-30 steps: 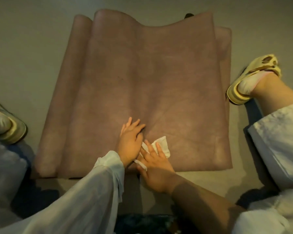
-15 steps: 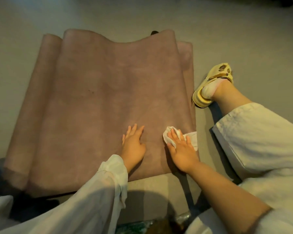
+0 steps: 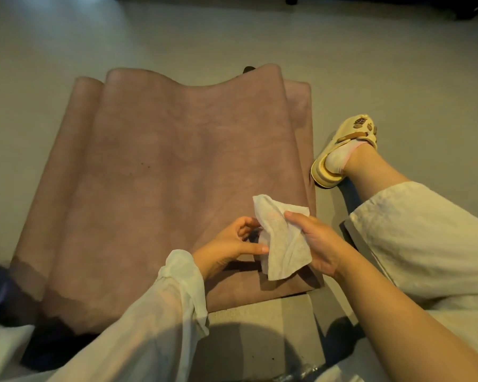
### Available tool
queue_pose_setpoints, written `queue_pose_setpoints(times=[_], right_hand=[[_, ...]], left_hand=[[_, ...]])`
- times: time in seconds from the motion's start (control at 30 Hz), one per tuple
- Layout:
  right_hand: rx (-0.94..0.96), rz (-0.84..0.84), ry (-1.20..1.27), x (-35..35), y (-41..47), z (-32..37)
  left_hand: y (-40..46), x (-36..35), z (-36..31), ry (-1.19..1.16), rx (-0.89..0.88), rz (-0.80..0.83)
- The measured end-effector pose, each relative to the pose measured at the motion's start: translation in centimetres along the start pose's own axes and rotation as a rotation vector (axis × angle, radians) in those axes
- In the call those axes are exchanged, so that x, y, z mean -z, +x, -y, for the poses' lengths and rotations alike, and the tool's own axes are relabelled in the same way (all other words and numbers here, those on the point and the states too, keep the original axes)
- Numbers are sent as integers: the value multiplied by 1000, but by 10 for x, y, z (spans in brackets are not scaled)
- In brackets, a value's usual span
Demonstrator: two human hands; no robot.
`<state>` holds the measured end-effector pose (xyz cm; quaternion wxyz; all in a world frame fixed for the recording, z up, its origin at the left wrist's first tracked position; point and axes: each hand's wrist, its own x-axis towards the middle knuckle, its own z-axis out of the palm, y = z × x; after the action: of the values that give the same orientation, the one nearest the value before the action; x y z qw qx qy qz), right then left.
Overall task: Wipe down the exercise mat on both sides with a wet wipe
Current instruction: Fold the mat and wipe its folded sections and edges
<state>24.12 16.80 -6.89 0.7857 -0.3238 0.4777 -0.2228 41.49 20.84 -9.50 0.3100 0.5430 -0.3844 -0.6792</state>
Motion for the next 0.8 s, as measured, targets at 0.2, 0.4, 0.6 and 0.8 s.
queue_pose_setpoints(times=[0.2,0.4,0.6,0.8], right_hand=[[96,-32,23,6,5,-4],[240,-467,-418,11,11,-10],[346,-519,-678,2,19,-26],[195,-225,-330,-10,17,-33]], left_hand=[[7,-11,5,-288,132,38],[14,-9,5,-54,82,-419],[19,-23,2,557,-17,-617],[11,-42,-2,326,-123,-195]])
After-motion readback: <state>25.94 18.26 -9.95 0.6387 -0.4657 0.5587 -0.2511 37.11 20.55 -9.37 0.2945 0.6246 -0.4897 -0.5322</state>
